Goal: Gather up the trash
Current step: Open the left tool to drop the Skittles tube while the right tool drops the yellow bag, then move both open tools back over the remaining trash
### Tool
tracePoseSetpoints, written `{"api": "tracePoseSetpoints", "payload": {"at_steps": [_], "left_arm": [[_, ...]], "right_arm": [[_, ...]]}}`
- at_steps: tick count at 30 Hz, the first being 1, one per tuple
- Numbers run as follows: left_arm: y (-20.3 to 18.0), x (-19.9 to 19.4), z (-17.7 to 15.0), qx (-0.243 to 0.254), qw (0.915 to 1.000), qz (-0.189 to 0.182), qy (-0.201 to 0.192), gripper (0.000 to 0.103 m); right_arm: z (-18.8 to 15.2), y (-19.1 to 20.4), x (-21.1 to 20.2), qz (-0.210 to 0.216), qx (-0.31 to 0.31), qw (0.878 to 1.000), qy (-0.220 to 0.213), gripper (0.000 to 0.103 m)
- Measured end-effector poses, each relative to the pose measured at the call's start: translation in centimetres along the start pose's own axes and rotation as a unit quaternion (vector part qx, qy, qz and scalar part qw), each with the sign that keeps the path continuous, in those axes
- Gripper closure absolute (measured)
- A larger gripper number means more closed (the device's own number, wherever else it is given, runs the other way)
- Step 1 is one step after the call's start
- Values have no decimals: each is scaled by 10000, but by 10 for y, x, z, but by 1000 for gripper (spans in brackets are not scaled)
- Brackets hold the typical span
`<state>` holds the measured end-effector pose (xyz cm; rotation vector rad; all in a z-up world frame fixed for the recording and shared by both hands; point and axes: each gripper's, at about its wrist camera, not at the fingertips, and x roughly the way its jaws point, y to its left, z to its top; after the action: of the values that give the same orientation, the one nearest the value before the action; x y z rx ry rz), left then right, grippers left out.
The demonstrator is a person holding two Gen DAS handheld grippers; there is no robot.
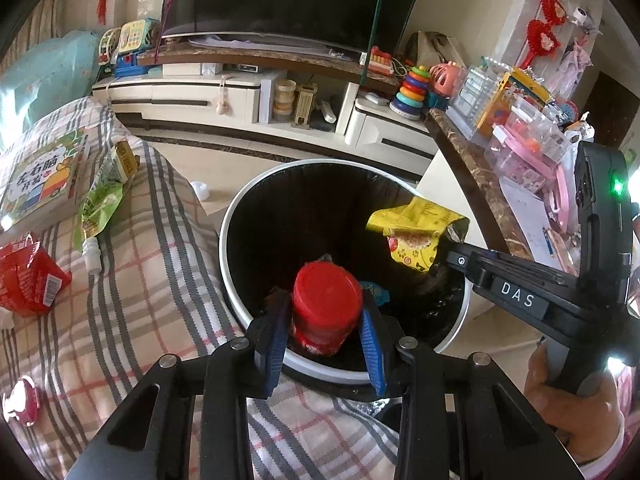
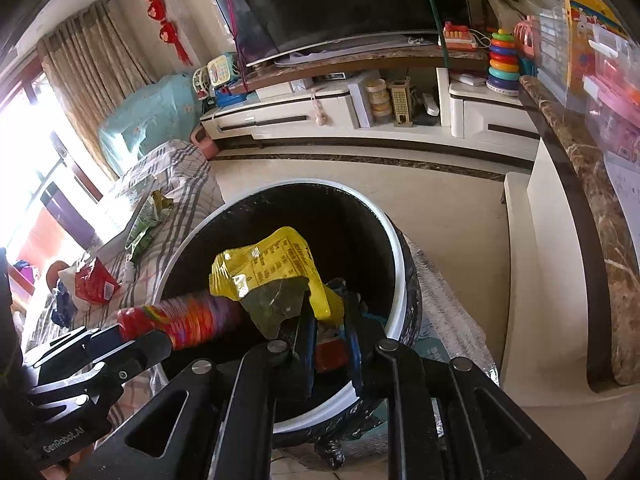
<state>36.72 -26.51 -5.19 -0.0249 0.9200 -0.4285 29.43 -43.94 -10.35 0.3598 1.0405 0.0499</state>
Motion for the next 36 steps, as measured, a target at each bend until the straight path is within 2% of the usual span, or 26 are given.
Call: {"api": "tracePoseSetpoints", "payload": {"at_steps": [4, 5, 7, 12, 16, 21, 23, 28, 29, 31, 36], "left_arm": [[1, -4, 0, -74, 10000, 5, -41, 65], [2, -4, -1, -92, 9999, 12, -48, 59], [5, -8, -3, -133, 9999, -9, -79, 57], [14, -20, -13, -273, 9996, -19, -120, 56], [24, -37, -26, -356, 9991, 76, -227, 51], [47, -58, -48, -630, 9976, 158, -237, 49], [58, -67, -57, -767, 9966, 200, -216, 48], [82, -91, -79, -1022, 9937, 382, -244, 48], [84, -96, -82, -1067, 9931, 418, -254, 47], [93, -107, -90, -1184, 9914, 475, -288, 47], [113, -130, -109, -1392, 9874, 667, -340, 45]], "right_arm": [[2, -2, 1, 11, 10, 10000, 23, 78], [2, -2, 1, 13, 13, 10000, 21, 74], [2, -2, -1, 9, 11, 10000, -5, 64], [0, 1, -6, 78, 37, 10000, -49, 62], [-3, 8, -13, 190, 27, 9998, -101, 61], [-14, 25, -22, 397, -40, 9990, -178, 47], [-20, 35, -25, 515, -69, 9984, -204, 38], [-34, 58, -28, 771, -99, 9968, -190, 31], [-38, 64, -28, 835, -107, 9963, -175, 23], [-43, 74, -28, 936, -146, 9953, -176, 15], [-58, 98, -24, 1148, -242, 9931, -14, 13]]}}
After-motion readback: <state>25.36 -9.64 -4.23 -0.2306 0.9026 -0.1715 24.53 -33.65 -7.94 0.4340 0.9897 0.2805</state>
